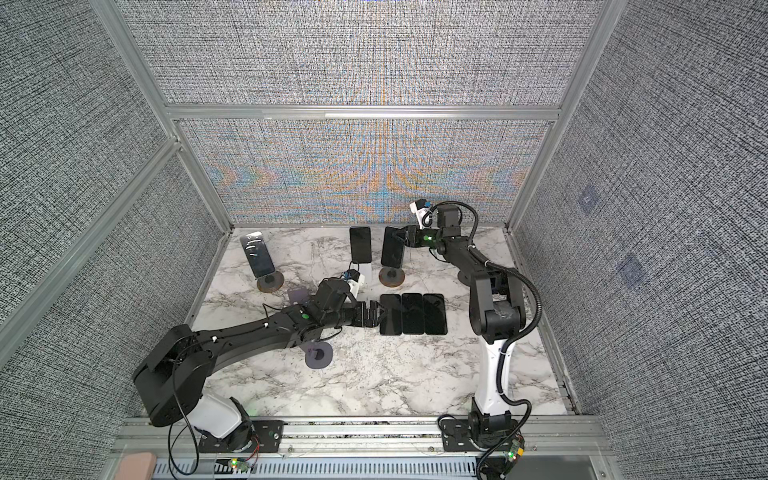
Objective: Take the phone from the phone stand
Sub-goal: 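Grasp the green-edged phone on its stand with the right gripper and lift it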
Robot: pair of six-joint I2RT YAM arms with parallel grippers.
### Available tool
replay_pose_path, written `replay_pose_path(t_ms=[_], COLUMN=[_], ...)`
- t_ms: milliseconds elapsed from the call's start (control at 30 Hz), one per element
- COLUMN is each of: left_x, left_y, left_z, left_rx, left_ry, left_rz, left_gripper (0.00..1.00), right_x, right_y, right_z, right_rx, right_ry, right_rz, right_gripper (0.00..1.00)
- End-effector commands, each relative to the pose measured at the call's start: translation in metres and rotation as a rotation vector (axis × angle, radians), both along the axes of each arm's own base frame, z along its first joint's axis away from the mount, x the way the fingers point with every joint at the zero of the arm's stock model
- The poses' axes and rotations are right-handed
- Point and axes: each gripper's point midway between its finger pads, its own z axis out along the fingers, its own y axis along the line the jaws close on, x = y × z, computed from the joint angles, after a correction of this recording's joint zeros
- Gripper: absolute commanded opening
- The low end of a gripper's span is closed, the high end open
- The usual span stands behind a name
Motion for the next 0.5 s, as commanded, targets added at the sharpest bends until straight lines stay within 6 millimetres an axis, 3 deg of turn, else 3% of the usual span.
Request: replay_pose_path(t_ms=[0,133,300,467], left_x=[0.000,0.000,0.001,0.002], left_y=[0.002,0.003,0.002,0.003], left_z=[0.004,0.004,0.005,0.008], left_rx=[0.009,0.013,0.013,0.022], left_ry=[-0.010,-0.011,-0.007,-0.018], left_rz=[-0.002,0.002,0.002,-0.002], left_gripper=[0.99,0.99,0.99,0.99], right_x=[-0.002,-0.004,-0.005,-0.016], right_y=[0.003,0.002,-0.002,-0.007], right_z=[0.010,0.012,0.017,0.036], right_rx=[0.016,0.016,0.015,0.005], right_ry=[-0.022,-0.030,-0.038,-0.066], right_rz=[0.018,0.020,0.013,0.008], right_gripper=[0.32,0.14,0.10,0.09])
